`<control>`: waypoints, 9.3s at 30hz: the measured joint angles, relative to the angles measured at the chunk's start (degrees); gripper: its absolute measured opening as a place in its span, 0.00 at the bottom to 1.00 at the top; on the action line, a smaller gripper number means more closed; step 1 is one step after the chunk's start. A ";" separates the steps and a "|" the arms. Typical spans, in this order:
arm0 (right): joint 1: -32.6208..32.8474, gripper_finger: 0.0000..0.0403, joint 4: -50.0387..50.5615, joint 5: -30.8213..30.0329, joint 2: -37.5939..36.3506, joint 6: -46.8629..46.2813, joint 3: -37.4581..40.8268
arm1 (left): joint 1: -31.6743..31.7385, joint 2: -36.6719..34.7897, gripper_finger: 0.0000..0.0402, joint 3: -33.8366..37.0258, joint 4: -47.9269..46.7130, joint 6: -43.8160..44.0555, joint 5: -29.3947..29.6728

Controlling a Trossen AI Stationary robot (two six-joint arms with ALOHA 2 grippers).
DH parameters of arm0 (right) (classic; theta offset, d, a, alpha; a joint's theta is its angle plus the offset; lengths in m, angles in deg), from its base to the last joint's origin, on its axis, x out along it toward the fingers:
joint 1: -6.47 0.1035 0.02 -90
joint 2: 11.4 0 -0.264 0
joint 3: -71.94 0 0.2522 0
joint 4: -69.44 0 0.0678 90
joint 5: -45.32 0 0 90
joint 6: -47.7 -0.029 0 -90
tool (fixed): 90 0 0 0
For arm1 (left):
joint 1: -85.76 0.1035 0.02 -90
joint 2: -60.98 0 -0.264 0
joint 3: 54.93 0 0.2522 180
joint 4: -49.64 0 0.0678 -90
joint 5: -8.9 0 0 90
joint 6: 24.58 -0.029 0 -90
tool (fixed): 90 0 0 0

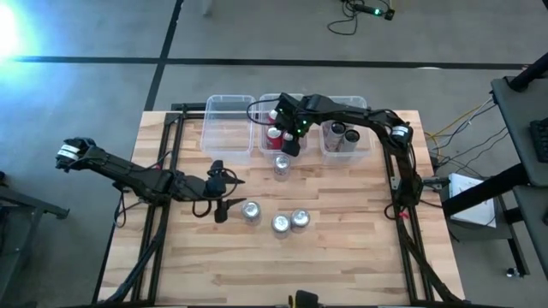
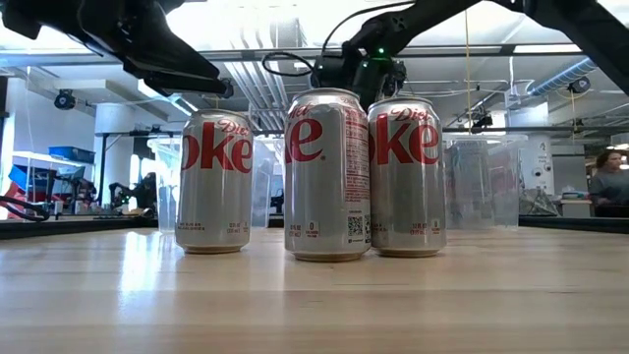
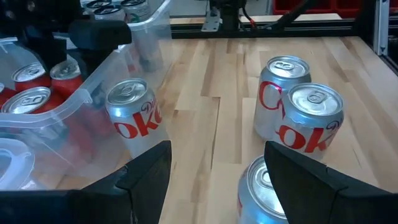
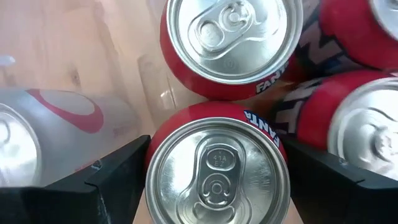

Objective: Sort soda cans
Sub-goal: Put the red soda can into the center transparent bin, then put the center red-silver soda can into the left transparent bin

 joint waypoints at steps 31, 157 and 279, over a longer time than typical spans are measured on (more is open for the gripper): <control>19.31 0.76 -7.22 -0.40 -29.61 1.65 21.98 | 4.22 9.16 0.60 -5.20 8.19 7.92 7.38; 54.42 0.87 -12.77 -22.92 -37.00 -33.68 43.98 | 3.19 45.24 0.71 -43.93 -40.67 33.21 -14.01; 58.03 0.64 -26.01 -30.54 -36.17 -28.37 42.28 | 57.74 43.33 0.71 -44.93 -41.46 32.17 -7.52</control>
